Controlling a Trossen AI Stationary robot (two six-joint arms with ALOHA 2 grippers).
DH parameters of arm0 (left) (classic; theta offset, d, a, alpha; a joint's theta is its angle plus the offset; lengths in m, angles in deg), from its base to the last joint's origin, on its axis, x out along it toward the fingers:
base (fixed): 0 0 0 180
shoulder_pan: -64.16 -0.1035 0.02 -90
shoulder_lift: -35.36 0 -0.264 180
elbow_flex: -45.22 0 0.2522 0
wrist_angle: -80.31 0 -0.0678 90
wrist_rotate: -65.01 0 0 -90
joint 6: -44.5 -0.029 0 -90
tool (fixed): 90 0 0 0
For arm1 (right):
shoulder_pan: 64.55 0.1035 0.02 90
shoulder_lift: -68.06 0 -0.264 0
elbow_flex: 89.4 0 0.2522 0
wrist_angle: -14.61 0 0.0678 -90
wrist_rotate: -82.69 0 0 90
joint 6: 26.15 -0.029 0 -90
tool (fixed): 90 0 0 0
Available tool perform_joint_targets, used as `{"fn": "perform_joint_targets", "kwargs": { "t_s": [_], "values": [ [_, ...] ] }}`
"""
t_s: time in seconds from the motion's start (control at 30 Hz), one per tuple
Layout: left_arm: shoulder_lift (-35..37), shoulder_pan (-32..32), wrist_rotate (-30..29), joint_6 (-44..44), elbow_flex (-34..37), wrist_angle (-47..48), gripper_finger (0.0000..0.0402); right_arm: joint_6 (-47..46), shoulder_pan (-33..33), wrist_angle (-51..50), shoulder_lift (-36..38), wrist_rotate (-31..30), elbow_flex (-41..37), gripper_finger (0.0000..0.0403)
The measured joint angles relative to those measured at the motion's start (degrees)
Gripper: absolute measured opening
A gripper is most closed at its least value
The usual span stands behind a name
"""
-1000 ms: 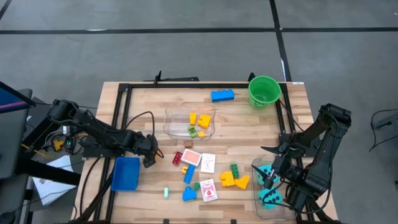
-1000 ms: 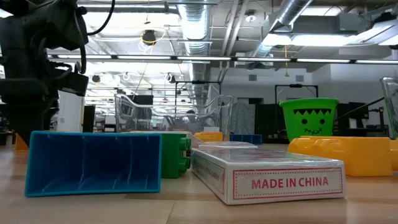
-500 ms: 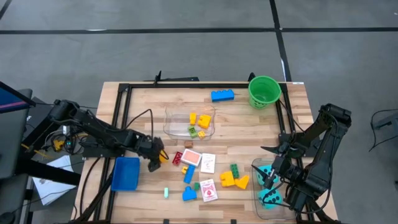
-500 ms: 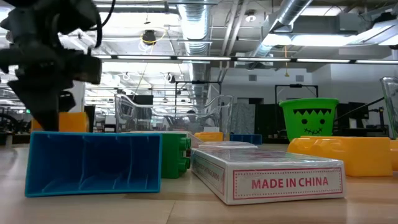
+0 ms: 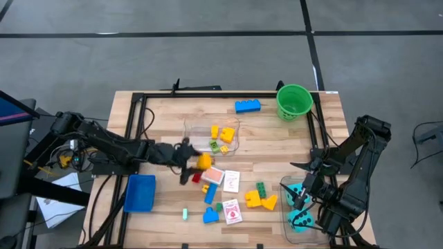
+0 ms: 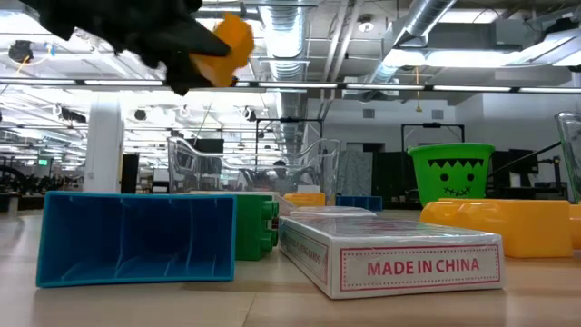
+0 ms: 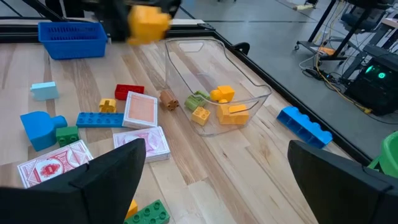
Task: Pick & Place Toys
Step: Put the yellow game piece into the top transparent bin
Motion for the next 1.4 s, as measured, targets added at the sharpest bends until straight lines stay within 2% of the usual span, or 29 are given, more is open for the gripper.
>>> {"fn": "perform_joint_targets", "kwargs": {
  "t_s": [0.17, 0.33, 0.5, 0.83, 1.23, 1.4],
  "values": [
    [-0.02, -7.86, -6.16, -2.97, 0.02, -0.52, 0.0258, -0.02, 0.02, 0.02, 0.00, -0.19, 0.00, 0.0384],
    [-0.02, -15.38, -7.71, -2.16, 0.02, 0.23, 0.0260, -0.02, -0.14, 0.02, 0.00, -0.42, 0.00, 0.0384],
    [-0.71, -19.38, -8.90, 1.72, 0.02, 2.31, 0.0260, -0.41, -0.16, -0.07, 0.00, -0.66, 0.00, 0.0384],
    [-5.55, -19.81, -8.05, 5.96, 0.09, 8.72, 0.0261, -0.48, -0.14, -0.36, 0.00, -0.85, 0.00, 0.0384],
    [-5.84, -19.81, -8.05, 6.01, 0.09, 8.63, 0.0263, -0.48, -0.14, -0.04, 0.00, -0.83, 0.00, 0.0384],
    [-5.84, -19.81, -8.04, 6.00, 0.09, 8.66, 0.0283, -0.48, -0.14, -0.04, 0.00, -0.79, 0.00, 0.0384]
  ]
}}
